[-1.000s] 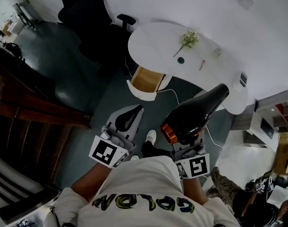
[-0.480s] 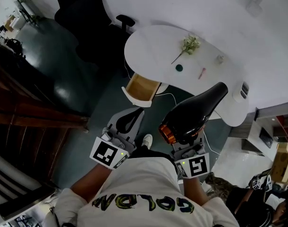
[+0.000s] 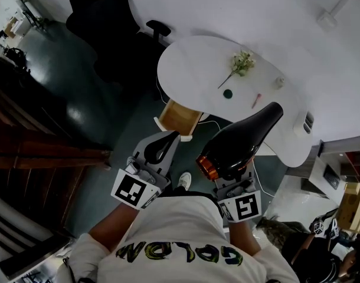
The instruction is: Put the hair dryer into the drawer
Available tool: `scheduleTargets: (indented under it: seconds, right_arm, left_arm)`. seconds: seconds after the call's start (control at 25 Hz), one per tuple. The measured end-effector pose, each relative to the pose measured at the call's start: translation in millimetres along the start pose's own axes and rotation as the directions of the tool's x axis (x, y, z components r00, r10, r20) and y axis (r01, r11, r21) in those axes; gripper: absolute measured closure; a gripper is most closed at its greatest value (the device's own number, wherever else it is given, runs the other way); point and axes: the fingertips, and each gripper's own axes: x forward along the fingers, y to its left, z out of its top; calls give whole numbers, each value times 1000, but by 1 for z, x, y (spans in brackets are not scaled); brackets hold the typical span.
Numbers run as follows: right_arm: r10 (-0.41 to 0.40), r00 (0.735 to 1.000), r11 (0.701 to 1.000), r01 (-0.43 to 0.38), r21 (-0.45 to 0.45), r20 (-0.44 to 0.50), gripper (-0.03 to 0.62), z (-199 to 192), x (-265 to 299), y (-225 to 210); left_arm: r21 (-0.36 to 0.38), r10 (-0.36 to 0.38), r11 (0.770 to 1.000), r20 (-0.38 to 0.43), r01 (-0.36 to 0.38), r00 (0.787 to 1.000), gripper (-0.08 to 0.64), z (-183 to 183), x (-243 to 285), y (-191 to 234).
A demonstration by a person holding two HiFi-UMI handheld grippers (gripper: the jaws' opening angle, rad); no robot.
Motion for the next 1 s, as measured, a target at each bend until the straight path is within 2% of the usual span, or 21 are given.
scheduleTargets:
  seconds: [0.4,0.52,0.88,1.0]
  right_arm:
    - [-25,1000,999,25,-25,11,336,9,98,11]
    - [-37,999,999,37,-8,4,336,9,121,4]
    - [-40,999,999,40,-17,-16,336,3,145,-7]
    - [-16,999,1000,15,-27,-46,336,-4,149,-12]
  left_arm:
    - [11,-74,997,10,74,997,548,16,18,87]
    - [7,-104,995,-3,104,995,548,18,35,106]
    - [-6,-169,986,-37,169,985,547,7,57,123]
    - [-23,-164,986,-47,163,985,546,2,64,129]
